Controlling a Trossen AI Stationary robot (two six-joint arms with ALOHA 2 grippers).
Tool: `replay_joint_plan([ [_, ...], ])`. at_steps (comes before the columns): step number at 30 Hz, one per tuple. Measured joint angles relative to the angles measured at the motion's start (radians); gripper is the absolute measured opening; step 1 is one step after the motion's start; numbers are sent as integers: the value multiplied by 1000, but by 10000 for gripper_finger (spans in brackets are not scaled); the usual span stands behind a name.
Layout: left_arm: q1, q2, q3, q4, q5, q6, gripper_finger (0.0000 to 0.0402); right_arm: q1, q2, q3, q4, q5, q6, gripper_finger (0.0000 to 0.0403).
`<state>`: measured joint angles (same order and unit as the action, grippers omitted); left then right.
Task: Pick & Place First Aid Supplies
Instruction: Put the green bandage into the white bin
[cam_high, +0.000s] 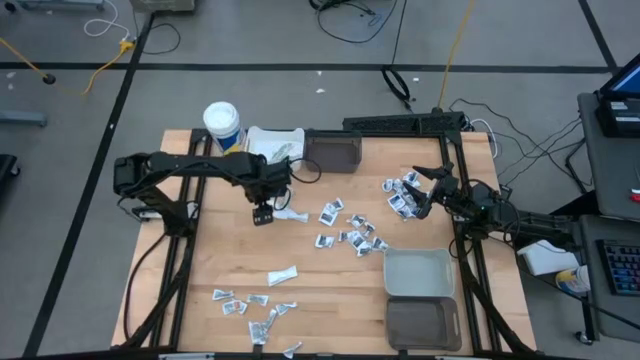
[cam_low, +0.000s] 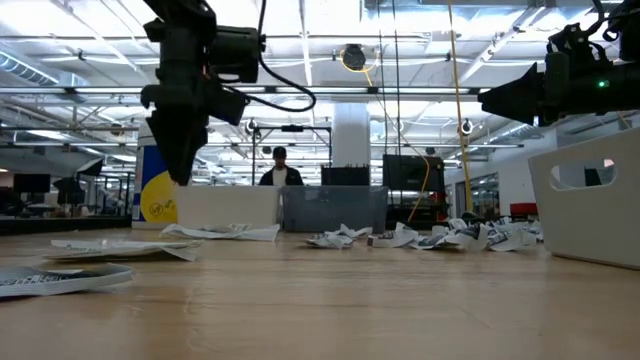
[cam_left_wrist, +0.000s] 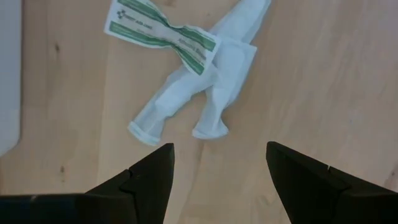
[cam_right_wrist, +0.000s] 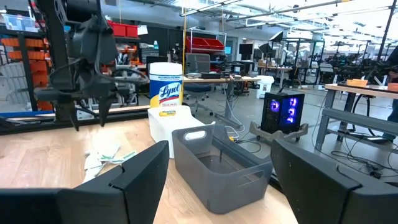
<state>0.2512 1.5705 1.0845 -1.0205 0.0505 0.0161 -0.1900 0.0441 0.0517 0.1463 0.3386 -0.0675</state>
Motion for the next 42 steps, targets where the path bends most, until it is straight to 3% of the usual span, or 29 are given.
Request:
replay_joint_plan([
  [15,-49,104,-129,209,-1,-27,255,0,0,0,0,0,0,279],
  [26,-55,160,-134,253,-59,-10,249,0,0,0,0,0,0,279],
  [42,-61,162,-137,264,-46,-30,61,0,0,0,0,0,0,279],
])
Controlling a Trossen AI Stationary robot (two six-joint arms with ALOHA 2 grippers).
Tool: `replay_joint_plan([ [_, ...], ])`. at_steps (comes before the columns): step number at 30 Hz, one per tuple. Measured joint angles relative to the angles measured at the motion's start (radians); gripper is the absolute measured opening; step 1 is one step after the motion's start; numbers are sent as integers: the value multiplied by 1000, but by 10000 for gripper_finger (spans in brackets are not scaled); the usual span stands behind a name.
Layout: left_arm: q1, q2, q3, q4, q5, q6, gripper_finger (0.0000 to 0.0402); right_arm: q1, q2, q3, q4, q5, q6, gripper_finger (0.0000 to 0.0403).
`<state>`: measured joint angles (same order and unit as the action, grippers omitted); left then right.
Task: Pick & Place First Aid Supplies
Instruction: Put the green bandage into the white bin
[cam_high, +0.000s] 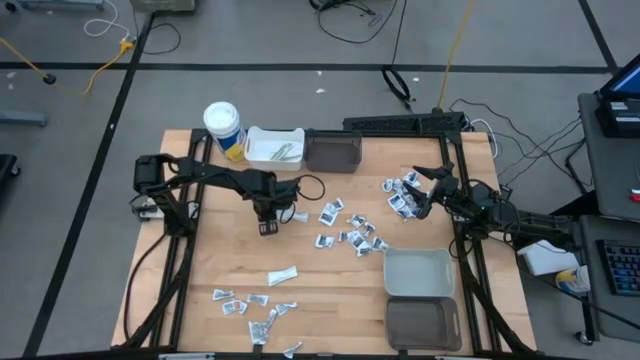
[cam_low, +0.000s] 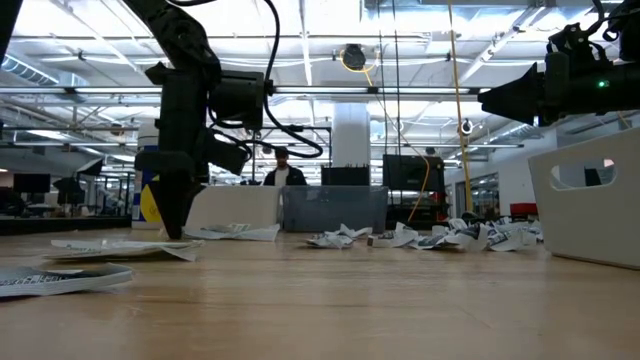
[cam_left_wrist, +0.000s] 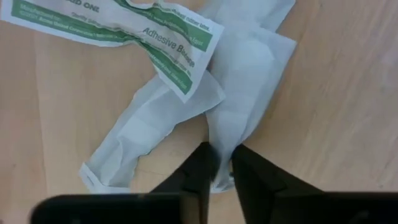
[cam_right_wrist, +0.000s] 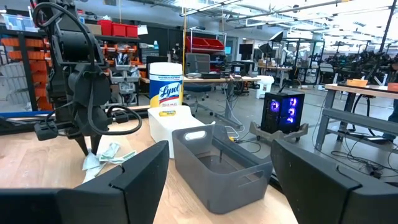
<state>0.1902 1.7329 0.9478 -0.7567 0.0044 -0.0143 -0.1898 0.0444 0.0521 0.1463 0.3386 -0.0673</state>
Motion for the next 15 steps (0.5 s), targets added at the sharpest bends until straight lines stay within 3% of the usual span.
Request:
replay_joint_plan([
  [5,-2,1,0,-9,2,5,10,0,0,0,0,0,0,279],
  [15,-4,-68,17,-159,40,49,4,0,0,0,0,0,0,279],
])
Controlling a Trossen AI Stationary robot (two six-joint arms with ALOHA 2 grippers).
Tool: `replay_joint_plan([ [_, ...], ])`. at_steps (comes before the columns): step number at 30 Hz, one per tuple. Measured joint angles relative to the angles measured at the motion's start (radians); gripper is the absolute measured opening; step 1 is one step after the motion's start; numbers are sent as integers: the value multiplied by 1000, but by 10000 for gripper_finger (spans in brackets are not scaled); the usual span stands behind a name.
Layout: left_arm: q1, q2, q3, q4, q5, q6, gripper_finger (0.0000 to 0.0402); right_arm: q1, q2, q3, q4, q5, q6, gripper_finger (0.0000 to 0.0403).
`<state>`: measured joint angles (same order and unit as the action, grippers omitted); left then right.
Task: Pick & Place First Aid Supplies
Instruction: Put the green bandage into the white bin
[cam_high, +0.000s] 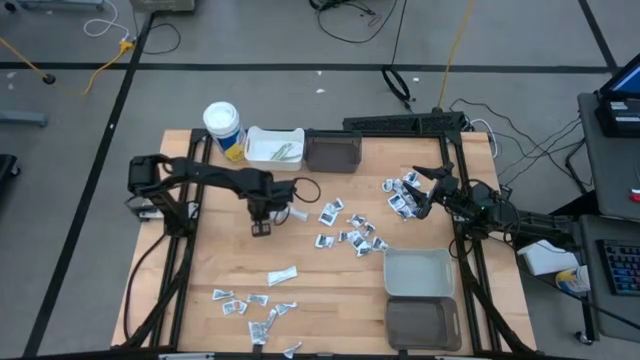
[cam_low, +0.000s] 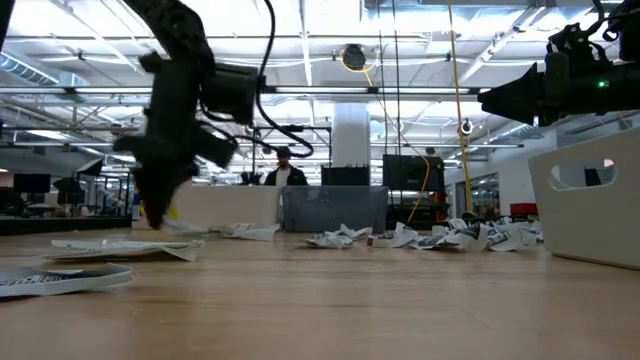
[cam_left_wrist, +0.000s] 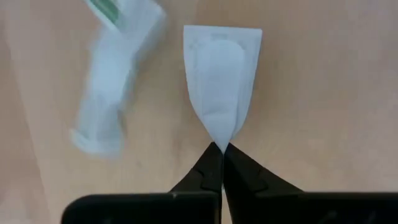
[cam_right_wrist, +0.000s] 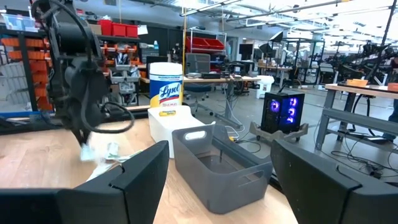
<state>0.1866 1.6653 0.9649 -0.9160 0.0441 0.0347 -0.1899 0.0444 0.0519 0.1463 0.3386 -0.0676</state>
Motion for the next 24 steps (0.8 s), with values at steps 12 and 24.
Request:
replay_joint_plan([
  [12,1,-113,98,-240,41,-4,6,0,0,0,0,0,0,279],
  [24,0,-144,275,-386,52,-8,7,0,0,0,0,0,0,279],
])
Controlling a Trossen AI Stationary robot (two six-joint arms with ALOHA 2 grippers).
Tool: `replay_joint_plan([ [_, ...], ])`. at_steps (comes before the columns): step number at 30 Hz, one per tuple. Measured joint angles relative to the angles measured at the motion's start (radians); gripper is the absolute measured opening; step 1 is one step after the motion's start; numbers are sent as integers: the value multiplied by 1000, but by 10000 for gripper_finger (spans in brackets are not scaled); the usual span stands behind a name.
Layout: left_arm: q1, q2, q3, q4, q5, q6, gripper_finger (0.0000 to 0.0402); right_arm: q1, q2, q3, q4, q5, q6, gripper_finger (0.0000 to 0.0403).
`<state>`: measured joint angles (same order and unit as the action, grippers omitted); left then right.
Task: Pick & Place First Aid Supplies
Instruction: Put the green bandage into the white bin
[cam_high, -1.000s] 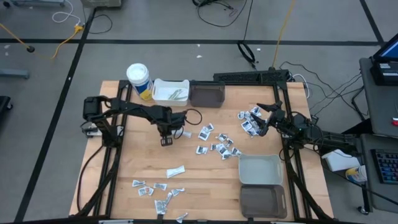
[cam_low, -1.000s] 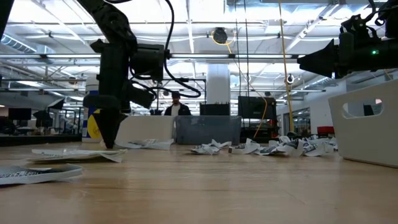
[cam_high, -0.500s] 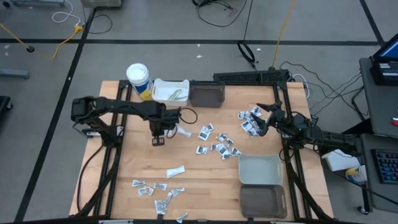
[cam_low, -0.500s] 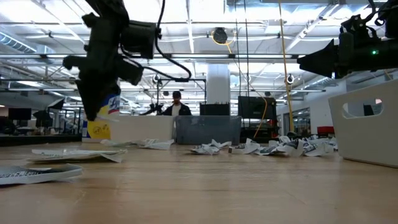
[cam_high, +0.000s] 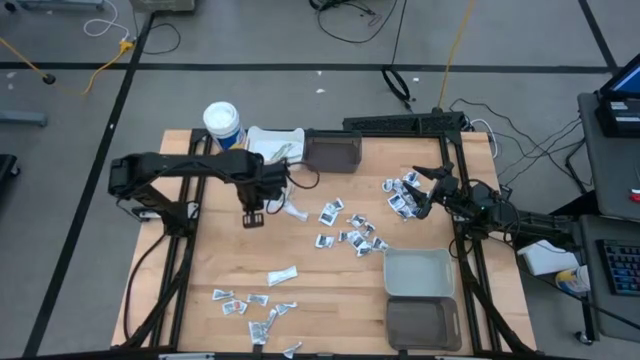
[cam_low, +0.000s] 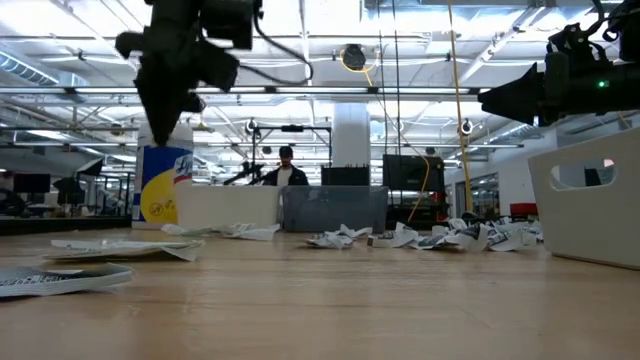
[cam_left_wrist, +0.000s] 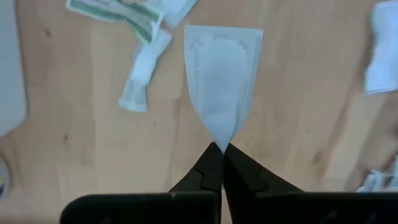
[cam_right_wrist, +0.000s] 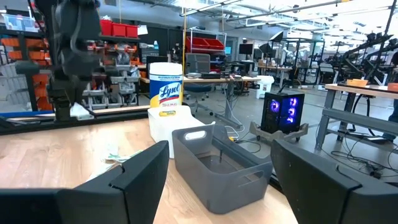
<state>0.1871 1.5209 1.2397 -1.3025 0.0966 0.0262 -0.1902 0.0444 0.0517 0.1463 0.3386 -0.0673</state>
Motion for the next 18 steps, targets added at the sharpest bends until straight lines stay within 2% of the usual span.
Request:
replay_joint_plan([
  [8,14,10,58,-7,44,19,5,0,0,0,0,0,0,279],
  [14,107,74,95,-36,41,35,4,0,0,0,0,0,0,279],
  [18,179,137,168,-67,37,55,4,0,0,0,0,0,0,279],
])
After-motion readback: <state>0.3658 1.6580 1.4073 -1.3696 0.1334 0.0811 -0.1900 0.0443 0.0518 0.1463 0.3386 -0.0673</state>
